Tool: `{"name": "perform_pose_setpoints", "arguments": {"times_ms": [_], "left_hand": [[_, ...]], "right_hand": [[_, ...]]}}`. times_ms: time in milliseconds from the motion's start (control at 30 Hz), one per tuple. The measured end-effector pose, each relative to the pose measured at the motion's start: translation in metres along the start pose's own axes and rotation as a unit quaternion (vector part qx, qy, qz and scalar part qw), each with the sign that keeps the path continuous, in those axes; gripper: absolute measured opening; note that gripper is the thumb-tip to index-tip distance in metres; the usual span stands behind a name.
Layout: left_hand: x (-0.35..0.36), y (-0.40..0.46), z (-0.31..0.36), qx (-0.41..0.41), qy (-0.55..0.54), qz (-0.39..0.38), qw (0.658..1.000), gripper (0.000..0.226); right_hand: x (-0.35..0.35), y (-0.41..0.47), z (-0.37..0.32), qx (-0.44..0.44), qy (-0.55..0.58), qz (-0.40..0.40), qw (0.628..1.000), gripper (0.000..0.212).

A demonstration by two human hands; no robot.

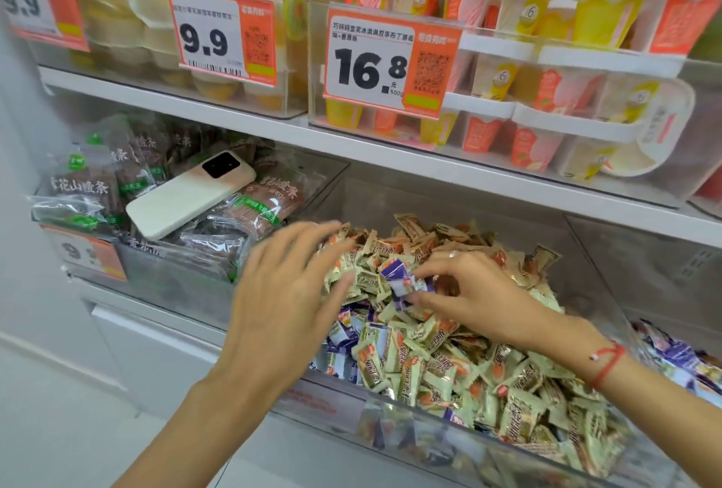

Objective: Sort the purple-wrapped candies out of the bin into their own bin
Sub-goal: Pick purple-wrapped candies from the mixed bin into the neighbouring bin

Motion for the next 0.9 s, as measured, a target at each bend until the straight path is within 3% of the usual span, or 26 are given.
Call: {"name": "perform_pose_setpoints", "arguments": {"times_ms": [67,133,200,367,567,800,900], "left_hand": [[0.016,0.004,0.023,-0.007,-0.040,-0.091,0.995,0.052],[0.039,-0.001,0.028,-0.087,-0.086,-0.191,0.974,0.062],[0.053,-0.004,0.023,-0.139,-0.125,-0.221,0.957,0.058],[0.049,-0.001,0.009,-0.196,-0.189,-0.189,0.943,0.028],[0.037,-0.011,-0.006,-0.167,-0.171,-0.210,0.948,0.029],[0.018,-0.005,0.016,-0.178,-0.338,-0.160,0.910,0.021],[-0.003,0.002,0.007,-0.160,-0.297,-0.093,0.937,0.027]], "right_hand": [[0.008,0.000,-0.005,-0.002,0.013,-0.001,1.000,0.026],[0.011,0.000,-0.005,0.003,0.015,0.014,1.000,0.027],[0.011,-0.002,-0.005,0.017,0.039,0.026,0.999,0.024],[0.004,-0.010,0.001,0.064,0.122,0.030,0.990,0.027],[-0.011,-0.022,0.007,0.073,0.064,0.059,0.993,0.010],[-0.015,-0.008,-0.024,0.086,0.266,0.129,0.951,0.009],[-0.009,0.004,-0.032,0.121,0.394,0.125,0.902,0.013]]}}
Point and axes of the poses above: each hand's wrist, its own y-axis towards the middle knuckle, its own x-axis out of the palm, z = x × y, the point moved 6 cm from there along y, towards the middle knuckle, and after that the axes turned 10 degrees about z, right-handed, at the moved point
